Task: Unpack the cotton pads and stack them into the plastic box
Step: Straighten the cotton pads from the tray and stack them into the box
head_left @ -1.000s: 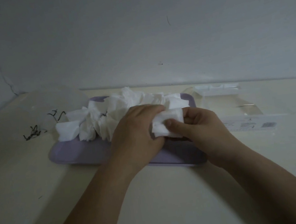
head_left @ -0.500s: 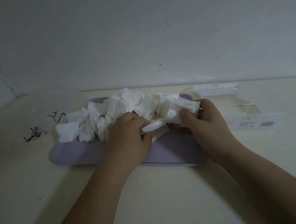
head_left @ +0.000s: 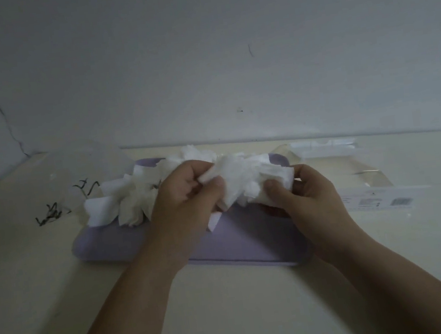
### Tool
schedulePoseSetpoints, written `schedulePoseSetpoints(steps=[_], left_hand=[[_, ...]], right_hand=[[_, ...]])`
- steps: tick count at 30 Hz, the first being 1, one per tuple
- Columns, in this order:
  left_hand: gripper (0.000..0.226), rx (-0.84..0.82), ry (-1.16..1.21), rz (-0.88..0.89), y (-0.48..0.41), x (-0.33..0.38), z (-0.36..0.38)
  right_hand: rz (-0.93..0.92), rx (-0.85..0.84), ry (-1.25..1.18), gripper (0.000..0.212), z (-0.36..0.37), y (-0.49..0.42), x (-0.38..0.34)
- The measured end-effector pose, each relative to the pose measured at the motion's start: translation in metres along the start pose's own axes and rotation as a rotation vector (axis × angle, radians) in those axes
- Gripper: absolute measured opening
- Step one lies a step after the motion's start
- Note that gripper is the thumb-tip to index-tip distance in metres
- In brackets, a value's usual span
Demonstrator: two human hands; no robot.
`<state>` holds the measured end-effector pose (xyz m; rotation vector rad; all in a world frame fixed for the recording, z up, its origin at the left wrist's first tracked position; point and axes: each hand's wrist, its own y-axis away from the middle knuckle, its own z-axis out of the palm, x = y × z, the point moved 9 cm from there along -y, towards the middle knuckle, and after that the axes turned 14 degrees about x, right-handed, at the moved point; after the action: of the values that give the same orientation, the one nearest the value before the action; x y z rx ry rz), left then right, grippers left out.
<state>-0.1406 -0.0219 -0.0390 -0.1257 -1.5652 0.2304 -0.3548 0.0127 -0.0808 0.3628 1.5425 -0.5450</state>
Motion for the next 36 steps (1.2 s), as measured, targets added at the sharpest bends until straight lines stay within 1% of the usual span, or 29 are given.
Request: schedulePoseSetpoints(steps=[2, 3, 4, 5, 7, 9, 12, 13, 15, 17, 18, 20, 22, 24, 26, 28, 31, 33, 35, 36], left_hand=[[0.010, -0.218, 0.019, -0.066, 0.013, -0.005, 0.023], [0.013, -0.267, -0.001, -0.058, 0.018, -0.007, 0.029], [0.014, -0.257, -0.020, -0.041, 0.019, -0.009, 0.031], [0.013, -0.205, -0.031, -0.031, 0.016, -0.011, 0.028], [0.011, -0.078, -0.058, -0.014, 0.008, -0.015, 0.017], [0.010, -0.022, -0.091, 0.013, 0.004, -0.017, 0.010], [0.013, -0.026, -0.093, 0.040, 0.005, -0.013, 0.010], [0.014, -0.028, -0.092, 0.035, 0.006, -0.013, 0.010], [0.016, -0.034, -0.098, 0.025, 0.006, -0.014, 0.011], [0.018, -0.030, -0.091, 0.020, 0.006, -0.013, 0.012], [0.020, -0.012, -0.087, 0.018, 0.006, -0.013, 0.011], [0.023, 0.052, -0.081, 0.008, 0.003, -0.013, 0.005], [0.015, 0.090, -0.062, -0.015, 0.001, -0.015, 0.000], [0.007, 0.067, -0.038, -0.045, 0.002, -0.016, 0.002], [0.005, 0.022, -0.014, -0.045, 0.005, -0.016, 0.009], [0.007, -0.014, 0.003, -0.014, 0.008, -0.015, 0.015], [0.015, -0.055, 0.011, 0.036, 0.011, -0.013, 0.019], [0.016, -0.051, -0.005, 0.054, 0.012, -0.010, 0.019], [0.016, -0.004, -0.040, 0.072, 0.012, -0.009, 0.016], [0.020, 0.027, -0.079, 0.113, 0.012, -0.006, 0.013]], right_hand=[[0.022, -0.094, -0.051, 0.015, 0.006, 0.005, -0.005], [0.037, -0.143, -0.068, 0.017, 0.009, 0.007, -0.006], [0.048, -0.184, -0.069, 0.020, 0.011, 0.009, -0.007], [0.047, -0.209, -0.053, 0.023, 0.013, 0.009, -0.006], [0.028, -0.222, -0.005, 0.022, 0.015, 0.010, -0.006], [0.024, -0.235, 0.001, 0.020, 0.016, 0.011, -0.007], [0.034, -0.246, -0.031, 0.015, 0.017, 0.012, -0.008], [0.048, -0.247, -0.054, 0.017, 0.017, 0.013, -0.009], [0.108, -0.287, -0.111, 0.033, 0.020, 0.016, -0.010], [0.105, -0.359, -0.124, 0.043, 0.027, 0.022, -0.012], [0.074, -0.365, -0.105, 0.043, 0.028, 0.023, -0.013], [0.044, -0.317, -0.094, 0.037, 0.028, 0.020, -0.009], [0.070, -0.273, -0.134, 0.031, 0.026, 0.015, -0.003], [0.108, -0.269, -0.166, 0.031, 0.025, 0.012, 0.000], [0.140, -0.299, -0.189, 0.034, 0.028, 0.014, 0.002], [0.159, -0.327, -0.189, 0.040, 0.033, 0.019, 0.005], [0.154, -0.323, -0.153, 0.051, 0.035, 0.022, 0.009], [0.141, -0.325, -0.149, 0.047, 0.036, 0.022, 0.007], [0.133, -0.308, -0.152, 0.041, 0.034, 0.019, 0.005], [0.126, -0.293, -0.143, 0.038, 0.032, 0.018, 0.004]])
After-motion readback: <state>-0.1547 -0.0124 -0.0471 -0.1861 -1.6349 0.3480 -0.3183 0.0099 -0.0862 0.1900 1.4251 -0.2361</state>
